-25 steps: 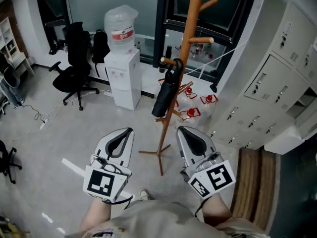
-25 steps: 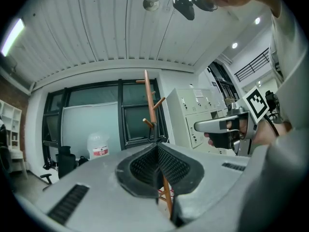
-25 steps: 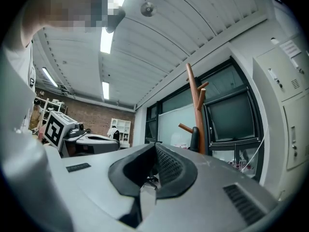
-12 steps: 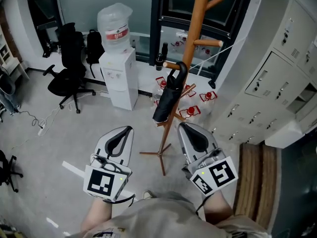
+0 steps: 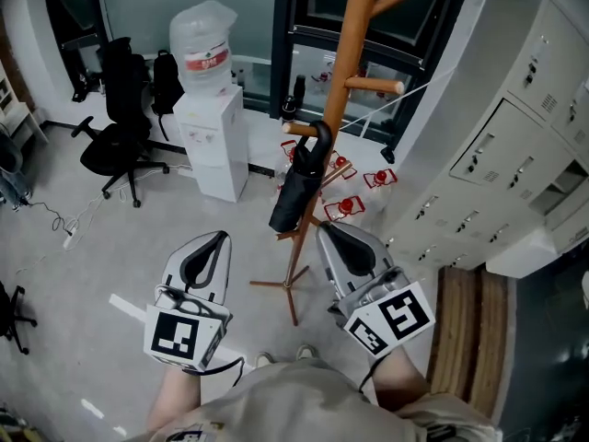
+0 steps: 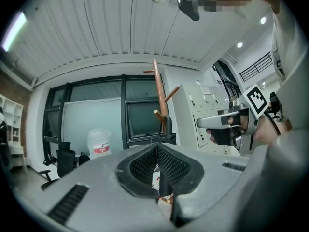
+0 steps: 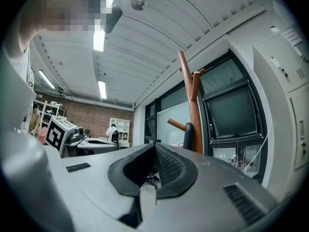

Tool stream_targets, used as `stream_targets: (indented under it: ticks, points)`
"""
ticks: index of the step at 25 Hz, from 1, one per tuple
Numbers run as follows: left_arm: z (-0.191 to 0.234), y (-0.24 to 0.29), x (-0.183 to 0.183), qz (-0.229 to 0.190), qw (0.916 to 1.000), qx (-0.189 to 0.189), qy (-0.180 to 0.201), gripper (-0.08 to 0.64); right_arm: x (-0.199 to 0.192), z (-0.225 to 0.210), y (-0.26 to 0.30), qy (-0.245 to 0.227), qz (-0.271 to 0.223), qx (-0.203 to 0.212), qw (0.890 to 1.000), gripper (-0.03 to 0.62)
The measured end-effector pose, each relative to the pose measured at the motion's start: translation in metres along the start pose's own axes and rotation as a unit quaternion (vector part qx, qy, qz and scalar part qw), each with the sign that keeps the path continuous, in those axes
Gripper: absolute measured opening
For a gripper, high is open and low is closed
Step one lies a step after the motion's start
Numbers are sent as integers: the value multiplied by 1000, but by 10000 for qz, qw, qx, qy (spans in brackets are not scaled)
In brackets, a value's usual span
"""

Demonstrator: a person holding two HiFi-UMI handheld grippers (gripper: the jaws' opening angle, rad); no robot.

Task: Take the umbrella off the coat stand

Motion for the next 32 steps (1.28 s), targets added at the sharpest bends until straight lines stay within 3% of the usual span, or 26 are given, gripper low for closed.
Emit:
stream_targets:
  ticks: [5, 10, 13, 17, 24, 28, 32]
  points:
    - [-7, 12, 2, -114, 9999, -39, 14, 8, 1, -18, 1, 150, -99, -22, 9998, 8]
    - [-9, 25, 6, -222, 9997, -118, -68, 9, 11, -32, 8, -67, -209, -46, 9997, 12]
    - [-10, 36, 11, -347, 9991, -253, 18, 9, 21, -40, 16, -186, -269, -54, 9995, 77]
    - [-9, 54, 15, -422, 9984, -341, 137, 19, 29, -53, 27, -212, -355, -153, 9990, 109]
    - [1, 90, 2, -522, 9958, -727, -162, 153, 32, -75, 50, 3, -363, -101, 9993, 150]
    - [1, 113, -14, -335, 9943, -1007, -120, 246, 24, -86, 64, 147, -254, -46, 9996, 169]
    - [0, 136, -38, -79, 9921, -1244, -107, 292, 15, -96, 73, 318, -165, -7, 9994, 178]
Point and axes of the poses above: the fingertips, and each gripper's own axes: y forward along the fingers, z to its left, x out of its top, the point moved 10 cm from there along -y, backward along the fingers, and after that the axes turned 3 degrees about x, right-handed, at the moved point
